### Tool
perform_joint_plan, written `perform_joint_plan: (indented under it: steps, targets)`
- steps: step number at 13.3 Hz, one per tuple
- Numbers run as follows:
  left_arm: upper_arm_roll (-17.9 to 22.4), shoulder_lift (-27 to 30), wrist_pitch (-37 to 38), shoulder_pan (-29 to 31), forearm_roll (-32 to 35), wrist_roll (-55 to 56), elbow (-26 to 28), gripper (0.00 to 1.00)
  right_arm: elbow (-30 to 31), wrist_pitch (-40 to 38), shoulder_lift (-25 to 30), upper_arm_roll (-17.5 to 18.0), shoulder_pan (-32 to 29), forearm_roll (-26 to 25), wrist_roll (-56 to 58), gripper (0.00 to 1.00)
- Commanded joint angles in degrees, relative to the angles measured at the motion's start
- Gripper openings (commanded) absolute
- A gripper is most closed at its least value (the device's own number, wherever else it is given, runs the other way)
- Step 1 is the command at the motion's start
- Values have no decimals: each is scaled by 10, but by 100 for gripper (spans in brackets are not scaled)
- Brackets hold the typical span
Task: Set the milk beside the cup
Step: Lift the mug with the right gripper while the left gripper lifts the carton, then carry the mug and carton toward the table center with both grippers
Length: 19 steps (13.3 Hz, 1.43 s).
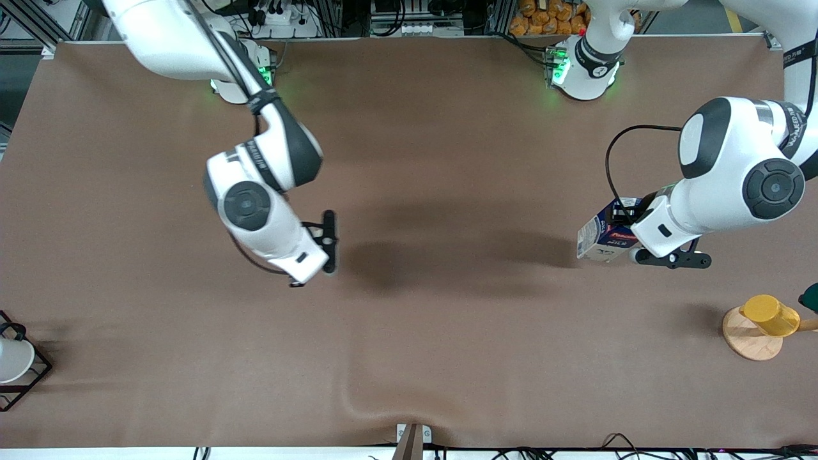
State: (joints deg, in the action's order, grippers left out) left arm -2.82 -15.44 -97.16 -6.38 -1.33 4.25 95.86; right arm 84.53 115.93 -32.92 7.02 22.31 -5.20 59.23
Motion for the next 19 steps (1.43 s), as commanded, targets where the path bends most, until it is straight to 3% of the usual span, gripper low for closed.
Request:
perform_joint_plan:
  steps: [1,6,12,17,18,19]
  targets:
    - [1,-6,16,-5,-4,11,-17,57,-28,35,-38,-6,54,3,-113,0]
    - [1,-6,16,-4,-4,11,-17,57,-31,108,-81,-11,125,-8,-258,0]
    - [1,-6,16,-4,-4,10,-17,58,-22,47,-81,-11,171,-15,-474,0]
    - [1,-6,16,-4,-5,10,-17,58,-15,63,-105,-10,205,-70,-558,0]
    - [1,-6,16,-5,-5,10,-17,58,-15,74,-109,-11,209,-70,-571,8]
    - [1,-6,16,-5,-5,11,-17,58,-15,78,-114,-11,211,-70,-587,25]
